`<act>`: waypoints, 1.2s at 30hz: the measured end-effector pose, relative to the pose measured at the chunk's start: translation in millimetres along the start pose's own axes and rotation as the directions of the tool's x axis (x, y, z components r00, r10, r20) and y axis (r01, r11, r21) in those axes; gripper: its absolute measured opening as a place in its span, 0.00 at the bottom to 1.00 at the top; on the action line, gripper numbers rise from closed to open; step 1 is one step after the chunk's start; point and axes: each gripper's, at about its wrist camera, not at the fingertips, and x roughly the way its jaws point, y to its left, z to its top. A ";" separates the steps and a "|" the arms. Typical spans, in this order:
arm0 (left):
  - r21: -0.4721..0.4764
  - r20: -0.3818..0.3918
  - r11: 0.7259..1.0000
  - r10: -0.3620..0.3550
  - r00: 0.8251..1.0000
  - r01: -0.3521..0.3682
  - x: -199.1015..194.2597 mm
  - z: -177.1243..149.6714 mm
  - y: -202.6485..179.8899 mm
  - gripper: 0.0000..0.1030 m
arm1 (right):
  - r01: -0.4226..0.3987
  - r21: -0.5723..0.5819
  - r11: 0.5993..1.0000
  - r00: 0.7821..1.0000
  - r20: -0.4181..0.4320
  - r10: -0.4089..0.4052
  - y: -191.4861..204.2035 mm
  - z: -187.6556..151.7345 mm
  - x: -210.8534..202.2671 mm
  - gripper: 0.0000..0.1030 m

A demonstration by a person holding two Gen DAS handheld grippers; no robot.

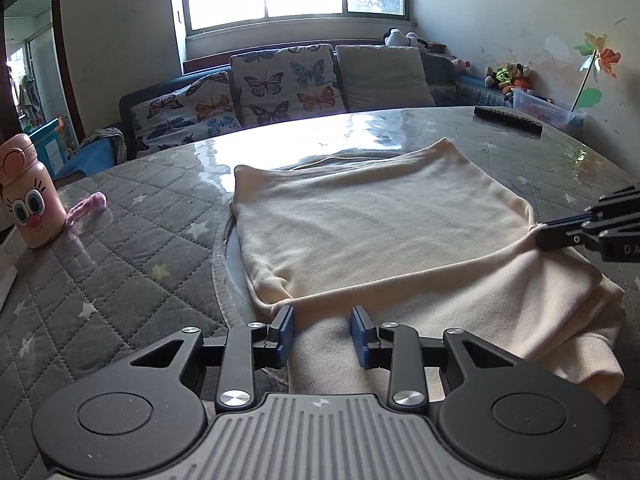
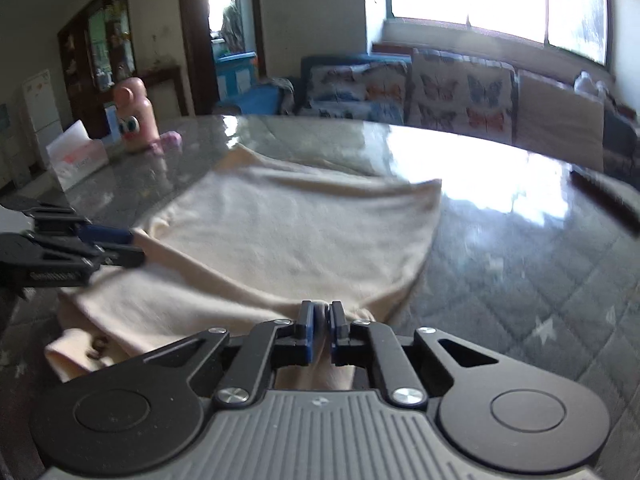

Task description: Fold clothes

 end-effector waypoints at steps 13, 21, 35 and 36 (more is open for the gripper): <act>0.059 0.035 0.998 -0.035 0.999 0.033 -22.8 2.7 -14.8 0.34 | -0.068 -0.102 0.992 0.997 0.028 0.071 25.3 -0.3 -14.0 0.26; 0.124 0.020 0.992 -0.042 0.999 0.039 -40.1 -14.3 -17.6 0.46 | -0.066 -0.181 0.981 0.998 -0.012 0.064 39.1 -17.4 -14.1 0.41; 0.373 0.031 0.927 -0.064 0.997 0.048 -77.7 -52.7 -35.9 0.52 | -0.058 -0.235 0.970 0.998 -0.014 0.057 41.6 -29.7 -27.1 0.52; 0.382 0.035 0.923 -0.072 0.997 0.053 -77.1 -53.0 -38.3 0.52 | -0.055 -0.237 0.970 0.998 -0.014 0.054 41.5 -30.5 -27.7 0.52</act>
